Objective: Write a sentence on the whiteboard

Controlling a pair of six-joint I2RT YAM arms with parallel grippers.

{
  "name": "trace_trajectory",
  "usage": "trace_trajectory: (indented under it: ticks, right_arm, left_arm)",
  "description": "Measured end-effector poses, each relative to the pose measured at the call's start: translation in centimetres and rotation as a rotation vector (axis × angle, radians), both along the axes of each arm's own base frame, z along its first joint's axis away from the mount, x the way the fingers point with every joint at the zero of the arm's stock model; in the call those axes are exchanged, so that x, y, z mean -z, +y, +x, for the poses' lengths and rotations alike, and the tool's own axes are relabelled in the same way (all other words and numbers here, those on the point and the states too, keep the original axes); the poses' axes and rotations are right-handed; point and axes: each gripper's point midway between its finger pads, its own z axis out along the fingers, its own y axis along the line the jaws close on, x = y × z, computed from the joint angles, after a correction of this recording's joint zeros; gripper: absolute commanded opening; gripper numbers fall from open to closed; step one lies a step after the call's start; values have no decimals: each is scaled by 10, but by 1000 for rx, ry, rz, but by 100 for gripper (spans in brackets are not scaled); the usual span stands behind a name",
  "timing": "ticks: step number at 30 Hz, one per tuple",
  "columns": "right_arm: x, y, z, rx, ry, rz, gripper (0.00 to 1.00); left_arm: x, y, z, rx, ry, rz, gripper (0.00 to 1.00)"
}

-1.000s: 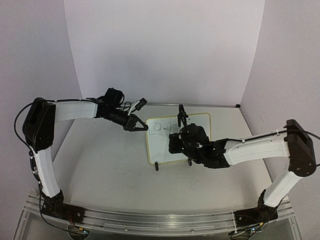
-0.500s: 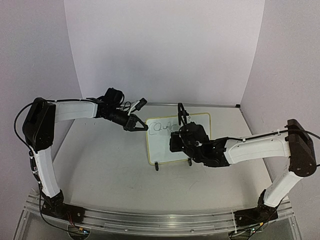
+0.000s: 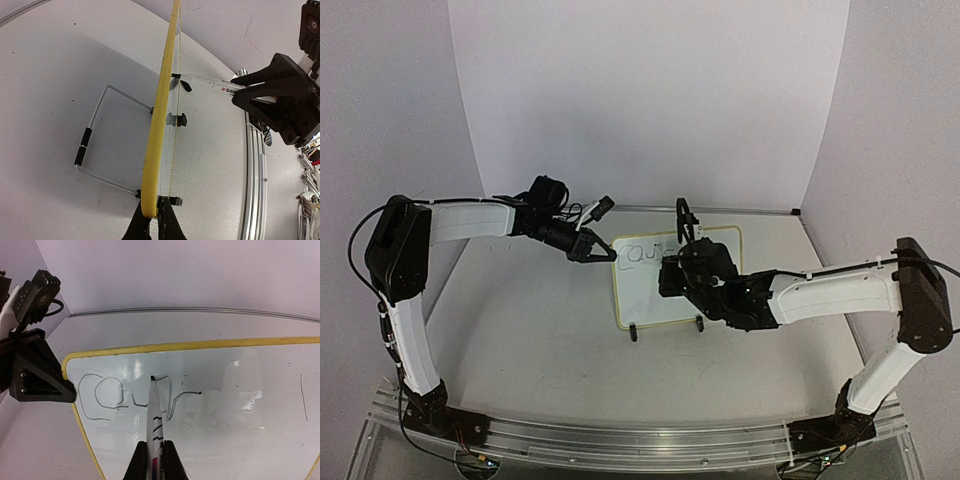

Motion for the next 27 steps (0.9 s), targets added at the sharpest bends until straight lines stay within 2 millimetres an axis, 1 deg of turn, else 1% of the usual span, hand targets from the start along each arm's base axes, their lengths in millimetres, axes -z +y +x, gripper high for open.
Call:
trace_trajectory:
  ticks: [6, 19, 27]
  right_arm:
    - [2, 2, -1, -7, 13, 16, 0]
    - [20, 3, -10, -29, 72, 52, 0]
    - [23, 3, -11, -23, 86, 74, 0]
  left_arm:
    - [0, 0, 0, 0, 0, 0, 0]
    - [1, 0, 1, -6, 2, 4, 0]
    - [1, 0, 1, -6, 2, 4, 0]
